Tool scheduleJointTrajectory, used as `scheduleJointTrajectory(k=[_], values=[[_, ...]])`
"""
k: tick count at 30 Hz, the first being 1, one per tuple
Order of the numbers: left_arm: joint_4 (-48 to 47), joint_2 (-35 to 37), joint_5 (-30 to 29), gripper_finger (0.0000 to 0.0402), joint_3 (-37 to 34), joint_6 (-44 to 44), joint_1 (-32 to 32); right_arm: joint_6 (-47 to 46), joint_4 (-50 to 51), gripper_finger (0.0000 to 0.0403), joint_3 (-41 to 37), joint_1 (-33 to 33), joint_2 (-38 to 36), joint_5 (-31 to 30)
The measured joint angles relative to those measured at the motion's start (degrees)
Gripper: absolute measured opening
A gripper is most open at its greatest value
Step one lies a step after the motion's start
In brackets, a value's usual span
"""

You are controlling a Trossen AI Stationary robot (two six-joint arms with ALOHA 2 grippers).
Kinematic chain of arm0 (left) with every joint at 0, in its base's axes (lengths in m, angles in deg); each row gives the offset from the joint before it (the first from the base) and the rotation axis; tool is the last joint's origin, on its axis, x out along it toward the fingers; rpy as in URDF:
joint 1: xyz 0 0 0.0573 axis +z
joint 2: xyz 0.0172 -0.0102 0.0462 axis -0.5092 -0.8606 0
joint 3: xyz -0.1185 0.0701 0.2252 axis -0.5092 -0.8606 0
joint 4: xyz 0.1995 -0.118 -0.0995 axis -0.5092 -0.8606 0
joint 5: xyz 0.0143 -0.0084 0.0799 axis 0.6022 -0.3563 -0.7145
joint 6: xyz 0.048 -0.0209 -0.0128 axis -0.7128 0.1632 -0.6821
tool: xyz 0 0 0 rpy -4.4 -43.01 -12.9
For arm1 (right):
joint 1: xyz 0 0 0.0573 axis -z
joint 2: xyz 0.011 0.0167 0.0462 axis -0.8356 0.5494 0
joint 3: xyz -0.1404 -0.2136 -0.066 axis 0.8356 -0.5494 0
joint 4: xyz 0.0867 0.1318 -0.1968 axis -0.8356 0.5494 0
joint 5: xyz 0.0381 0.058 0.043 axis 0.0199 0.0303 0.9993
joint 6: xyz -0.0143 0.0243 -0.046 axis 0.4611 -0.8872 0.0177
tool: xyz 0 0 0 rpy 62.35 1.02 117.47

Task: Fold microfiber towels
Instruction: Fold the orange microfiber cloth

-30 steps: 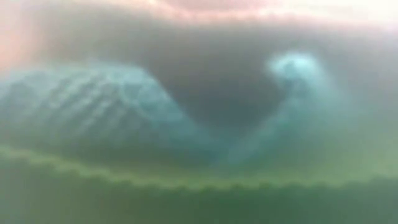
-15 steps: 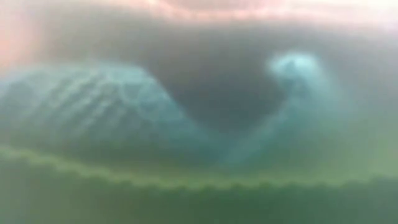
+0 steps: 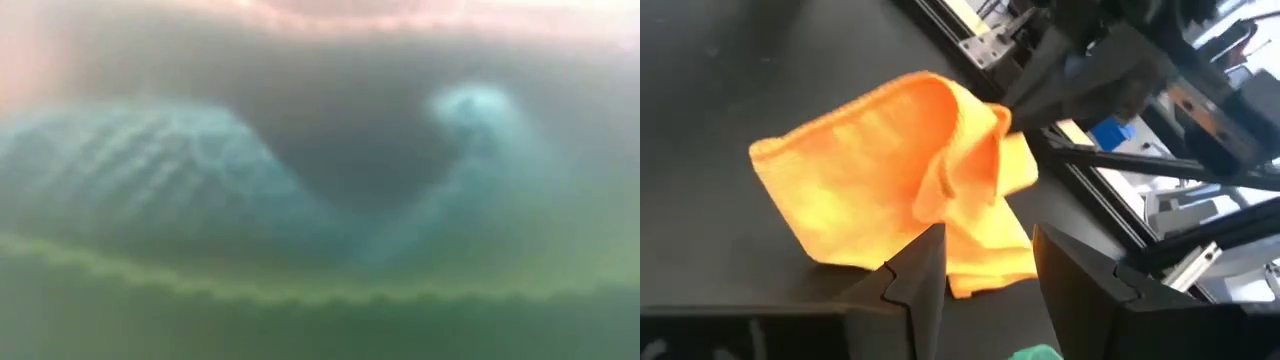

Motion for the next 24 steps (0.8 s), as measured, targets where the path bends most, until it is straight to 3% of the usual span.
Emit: scheduleJointTrajectory(k=[24], values=[[4.68, -0.98, 5.13, 0.0154, 0.0, -1.69, 5.5, 2.52, -3.5, 0.0, 0.0, 0.3, 0.0, -0.04]])
